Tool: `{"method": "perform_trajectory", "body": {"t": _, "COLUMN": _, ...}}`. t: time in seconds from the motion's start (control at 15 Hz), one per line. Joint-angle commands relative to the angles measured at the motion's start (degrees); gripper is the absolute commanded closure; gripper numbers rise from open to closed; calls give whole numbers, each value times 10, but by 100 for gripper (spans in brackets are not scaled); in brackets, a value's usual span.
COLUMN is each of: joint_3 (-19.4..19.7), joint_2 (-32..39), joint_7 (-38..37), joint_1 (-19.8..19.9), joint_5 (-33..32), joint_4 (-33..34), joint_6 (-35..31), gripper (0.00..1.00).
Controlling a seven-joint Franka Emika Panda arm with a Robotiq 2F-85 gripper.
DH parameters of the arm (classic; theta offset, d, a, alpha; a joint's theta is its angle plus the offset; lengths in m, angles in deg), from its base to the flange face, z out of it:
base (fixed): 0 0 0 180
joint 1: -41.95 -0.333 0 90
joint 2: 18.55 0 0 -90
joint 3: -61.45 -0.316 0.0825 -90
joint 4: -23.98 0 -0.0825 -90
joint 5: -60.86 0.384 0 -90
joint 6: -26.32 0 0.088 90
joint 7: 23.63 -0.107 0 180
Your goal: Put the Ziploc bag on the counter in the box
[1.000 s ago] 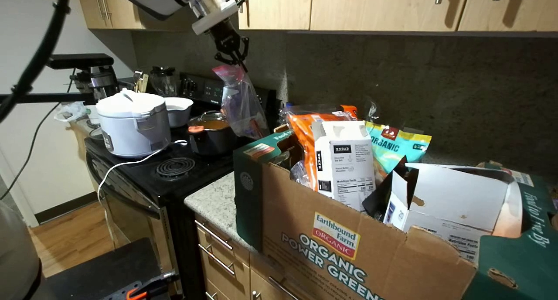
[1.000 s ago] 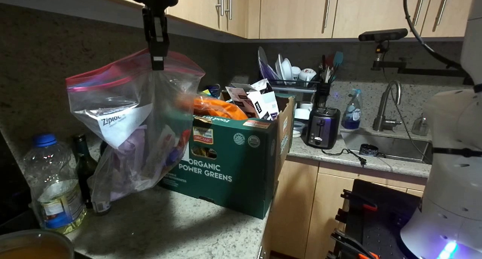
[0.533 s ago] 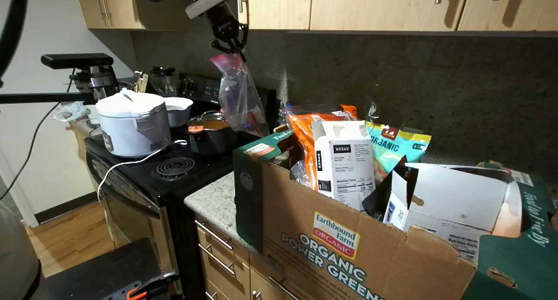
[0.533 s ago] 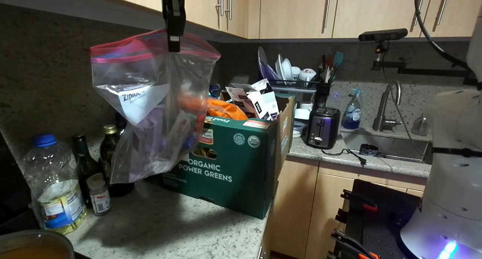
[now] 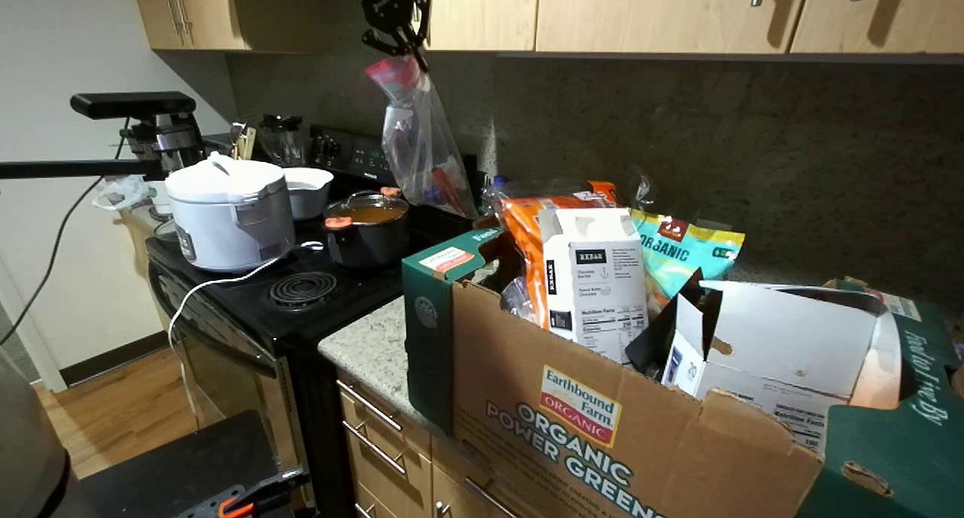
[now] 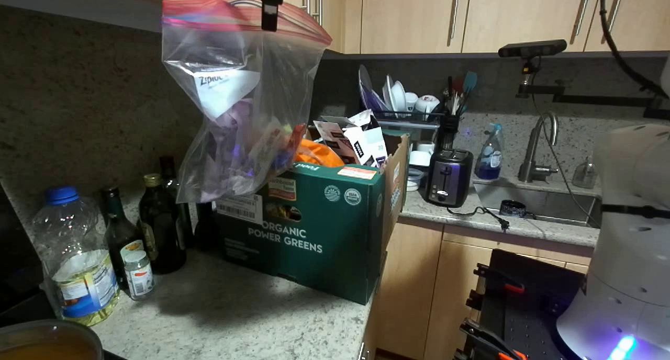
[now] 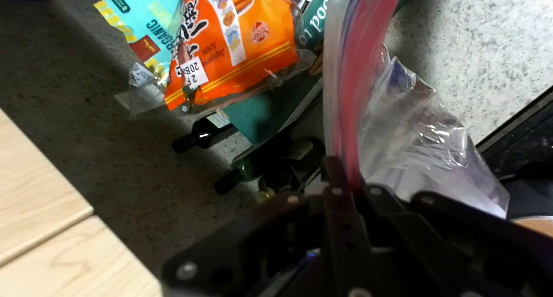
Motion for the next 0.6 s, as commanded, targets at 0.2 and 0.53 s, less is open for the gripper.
{"method": "perform_trajectory", "body": {"t": 0.2, "joint_3": -7, "joint_2": -6, "joint_7": 1, "joint_1": 10, "joint_5": 0, "joint_4": 3, "joint_6": 3, "gripper": 98}}
{"method": "perform_trajectory", "body": {"t": 0.53, "joint_3": -8, "joint_2": 1, "joint_7": 1, "joint_1": 9, "joint_5": 0, "joint_4": 3, "joint_6": 3, "gripper": 98}}
